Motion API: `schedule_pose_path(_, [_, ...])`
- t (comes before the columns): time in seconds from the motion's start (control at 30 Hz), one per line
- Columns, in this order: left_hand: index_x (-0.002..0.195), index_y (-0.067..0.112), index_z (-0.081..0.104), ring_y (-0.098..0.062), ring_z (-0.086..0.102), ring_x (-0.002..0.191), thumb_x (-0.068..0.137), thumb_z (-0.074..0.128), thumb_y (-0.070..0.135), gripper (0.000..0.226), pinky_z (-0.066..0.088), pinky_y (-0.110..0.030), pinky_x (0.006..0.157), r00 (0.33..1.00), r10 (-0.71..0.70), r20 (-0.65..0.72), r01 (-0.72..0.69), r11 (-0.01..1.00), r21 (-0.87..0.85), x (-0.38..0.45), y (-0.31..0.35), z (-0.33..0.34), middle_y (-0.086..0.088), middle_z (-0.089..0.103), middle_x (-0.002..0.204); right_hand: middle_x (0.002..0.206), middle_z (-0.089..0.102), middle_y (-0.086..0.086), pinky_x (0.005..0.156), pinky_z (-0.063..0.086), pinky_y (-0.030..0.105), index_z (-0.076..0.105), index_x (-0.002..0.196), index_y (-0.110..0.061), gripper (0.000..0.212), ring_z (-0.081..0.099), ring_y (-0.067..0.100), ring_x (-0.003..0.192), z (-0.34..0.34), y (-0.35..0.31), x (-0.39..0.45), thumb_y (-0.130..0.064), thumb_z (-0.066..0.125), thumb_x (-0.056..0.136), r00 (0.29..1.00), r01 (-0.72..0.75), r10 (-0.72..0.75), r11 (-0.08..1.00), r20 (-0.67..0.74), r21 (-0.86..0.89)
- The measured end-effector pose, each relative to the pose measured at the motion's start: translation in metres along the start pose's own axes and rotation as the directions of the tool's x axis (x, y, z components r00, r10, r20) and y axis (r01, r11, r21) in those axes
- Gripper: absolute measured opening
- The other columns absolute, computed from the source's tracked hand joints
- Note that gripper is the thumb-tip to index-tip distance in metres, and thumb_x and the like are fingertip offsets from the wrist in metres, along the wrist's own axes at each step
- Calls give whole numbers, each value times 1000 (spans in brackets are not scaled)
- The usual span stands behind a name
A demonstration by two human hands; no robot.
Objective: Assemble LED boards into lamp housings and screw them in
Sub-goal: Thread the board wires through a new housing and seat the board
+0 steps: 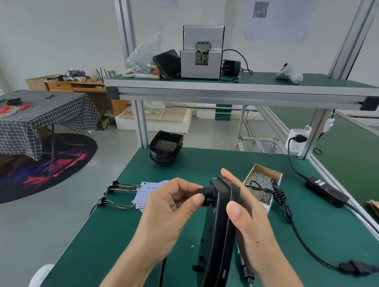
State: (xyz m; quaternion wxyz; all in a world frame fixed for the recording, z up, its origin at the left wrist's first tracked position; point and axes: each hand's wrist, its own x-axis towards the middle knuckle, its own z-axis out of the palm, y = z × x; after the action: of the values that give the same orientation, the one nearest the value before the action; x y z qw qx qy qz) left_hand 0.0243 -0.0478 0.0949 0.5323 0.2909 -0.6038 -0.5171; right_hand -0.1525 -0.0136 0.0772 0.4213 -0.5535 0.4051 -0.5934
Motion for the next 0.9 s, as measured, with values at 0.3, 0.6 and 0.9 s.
schedule_pose_path(0.3, [90, 24, 77, -5, 31, 46, 92, 65, 23, 12, 29, -11, 47, 999, -39, -5, 39, 995, -92, 2, 3, 2, 11, 62, 61, 138, 67, -6, 100, 47, 14, 41, 155, -22, 111, 59, 10, 133, 6, -14, -2, -80, 76, 67, 997, 66, -64, 997, 44, -40])
schedule_pose_path(0.6, [87, 20, 77, -4, 31, 48, 85, 74, 40, 20, 30, -10, 49, 999, -15, -50, 11, 997, -80, 3, 6, 2, 12, 59, 62, 155, 49, -4, 106, 43, 16, 38, 159, -30, 103, 49, 14, 143, 4, -14, -1, -75, 75, 75, 986, 150, -141, 982, 83, -115])
schedule_pose_path(0.9, [90, 27, 79, -1, 65, 65, 88, 72, 34, 11, 48, -9, 62, 986, 107, -126, -104, 994, 37, -7, 9, 6, 6, 78, 84, 154, 45, -1, 109, 46, 30, 35, 160, -35, 98, 47, 26, 144, 7, -4, 1, -73, 75, 79, 972, 231, -223, 959, 70, -162])
